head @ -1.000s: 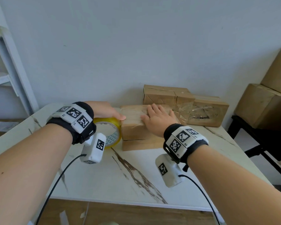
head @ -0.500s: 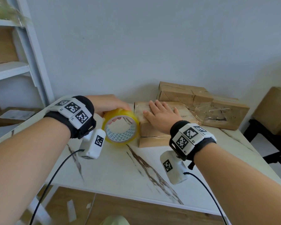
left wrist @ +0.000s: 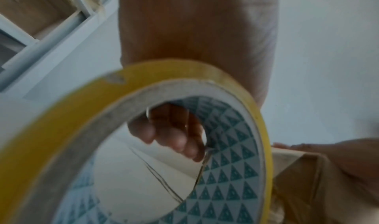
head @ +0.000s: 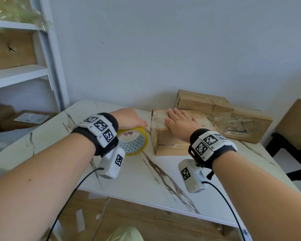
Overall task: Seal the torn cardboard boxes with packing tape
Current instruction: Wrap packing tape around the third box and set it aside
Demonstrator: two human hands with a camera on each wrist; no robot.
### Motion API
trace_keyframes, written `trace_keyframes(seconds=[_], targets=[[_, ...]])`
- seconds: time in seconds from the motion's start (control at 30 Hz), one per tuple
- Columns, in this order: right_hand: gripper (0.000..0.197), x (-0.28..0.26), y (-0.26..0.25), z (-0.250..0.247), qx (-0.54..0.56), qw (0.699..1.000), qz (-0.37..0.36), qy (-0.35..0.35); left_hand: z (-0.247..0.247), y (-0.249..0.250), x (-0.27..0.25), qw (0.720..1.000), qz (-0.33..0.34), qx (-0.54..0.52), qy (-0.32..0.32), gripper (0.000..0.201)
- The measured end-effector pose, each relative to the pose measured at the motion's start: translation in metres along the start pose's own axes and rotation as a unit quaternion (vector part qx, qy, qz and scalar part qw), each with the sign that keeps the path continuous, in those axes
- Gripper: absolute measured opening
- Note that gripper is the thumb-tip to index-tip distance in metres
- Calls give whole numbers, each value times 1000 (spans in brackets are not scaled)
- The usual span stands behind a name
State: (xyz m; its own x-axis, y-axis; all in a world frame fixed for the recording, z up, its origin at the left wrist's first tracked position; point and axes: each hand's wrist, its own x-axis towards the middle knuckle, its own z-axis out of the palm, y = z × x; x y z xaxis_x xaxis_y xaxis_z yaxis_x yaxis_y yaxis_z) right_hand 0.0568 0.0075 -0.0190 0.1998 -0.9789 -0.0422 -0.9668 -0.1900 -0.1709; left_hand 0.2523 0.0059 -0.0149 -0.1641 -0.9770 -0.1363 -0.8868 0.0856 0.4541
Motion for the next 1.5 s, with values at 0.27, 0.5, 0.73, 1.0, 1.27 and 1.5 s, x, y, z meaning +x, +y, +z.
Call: trace_keyframes(seconds=[0.27, 0.5, 0.73, 1.0, 1.27, 1.5], targets=[[52, -36, 48, -32, 44, 994, 89, 37, -19, 15, -16, 987, 35, 80, 133, 40], [34, -86, 95, -75, 111, 971, 164, 131, 10, 112, -11, 970, 159, 89, 160, 31], [26, -108, 146, -57, 110, 963, 213, 123, 73, 204, -9, 936, 277, 187, 106, 33], [16, -110, 168, -12, 59, 970, 236, 20, 121, 228, 1, 914, 280, 290, 50, 37], [39, -103, 157, 0, 23, 974, 225, -14, 120, 215, 7, 924, 272, 265, 55, 40], [52, -107, 146, -18, 97, 959, 263, -51, 97, 193, 3, 930, 285, 208, 103, 41]])
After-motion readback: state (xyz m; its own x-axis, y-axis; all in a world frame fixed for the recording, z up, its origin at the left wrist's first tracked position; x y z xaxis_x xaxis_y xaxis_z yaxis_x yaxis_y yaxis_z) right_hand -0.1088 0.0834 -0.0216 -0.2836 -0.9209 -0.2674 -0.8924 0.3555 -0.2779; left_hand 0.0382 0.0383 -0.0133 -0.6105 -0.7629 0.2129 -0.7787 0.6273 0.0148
